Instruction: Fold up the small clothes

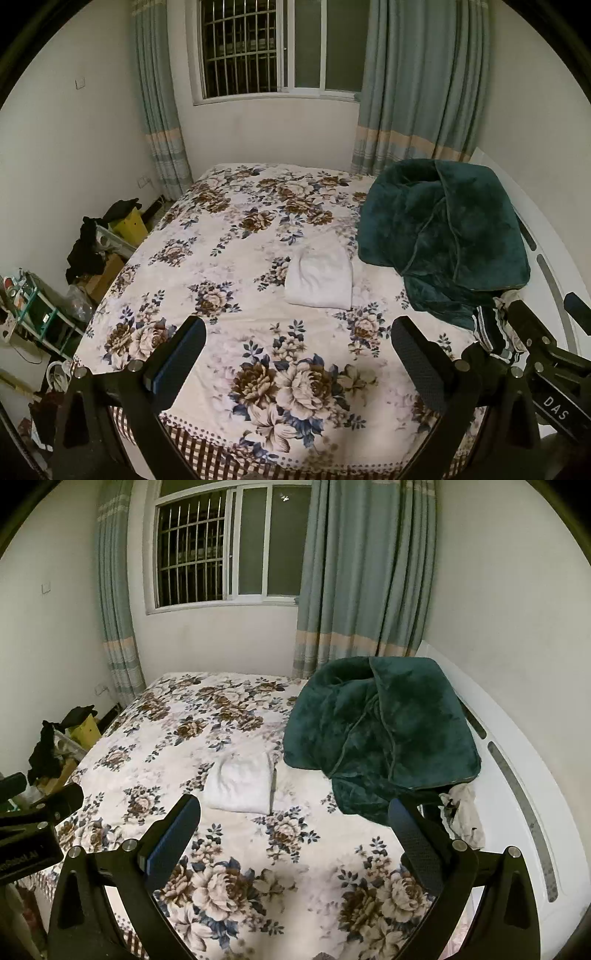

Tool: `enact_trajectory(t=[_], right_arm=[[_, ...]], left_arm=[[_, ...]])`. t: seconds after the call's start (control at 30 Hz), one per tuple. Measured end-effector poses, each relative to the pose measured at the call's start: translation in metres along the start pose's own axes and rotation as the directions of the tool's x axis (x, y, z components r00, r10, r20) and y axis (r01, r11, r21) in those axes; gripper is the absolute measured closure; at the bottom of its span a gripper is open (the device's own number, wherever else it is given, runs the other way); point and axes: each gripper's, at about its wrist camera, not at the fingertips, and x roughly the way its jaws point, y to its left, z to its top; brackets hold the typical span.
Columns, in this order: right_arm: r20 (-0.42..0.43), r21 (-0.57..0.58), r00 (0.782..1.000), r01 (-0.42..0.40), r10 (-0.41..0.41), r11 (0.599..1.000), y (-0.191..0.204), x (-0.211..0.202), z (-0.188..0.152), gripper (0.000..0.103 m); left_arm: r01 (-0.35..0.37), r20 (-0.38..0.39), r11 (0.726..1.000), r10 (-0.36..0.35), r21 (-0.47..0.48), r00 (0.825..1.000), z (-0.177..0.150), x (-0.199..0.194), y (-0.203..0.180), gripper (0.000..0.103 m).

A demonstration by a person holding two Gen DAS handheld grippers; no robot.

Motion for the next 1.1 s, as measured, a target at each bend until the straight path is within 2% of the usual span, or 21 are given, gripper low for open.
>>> enact_trajectory(t=[1.1], right_arm=[[-0.009, 0.002, 1.000, -0.015, 0.015, 1.000, 0.0063, 0.0040, -0.0004, 0.000]], left_arm=[[-0.006, 0.000, 1.000, 0.006, 0.007, 1.000, -0.0028, 0.0009, -0.0019, 0.000]])
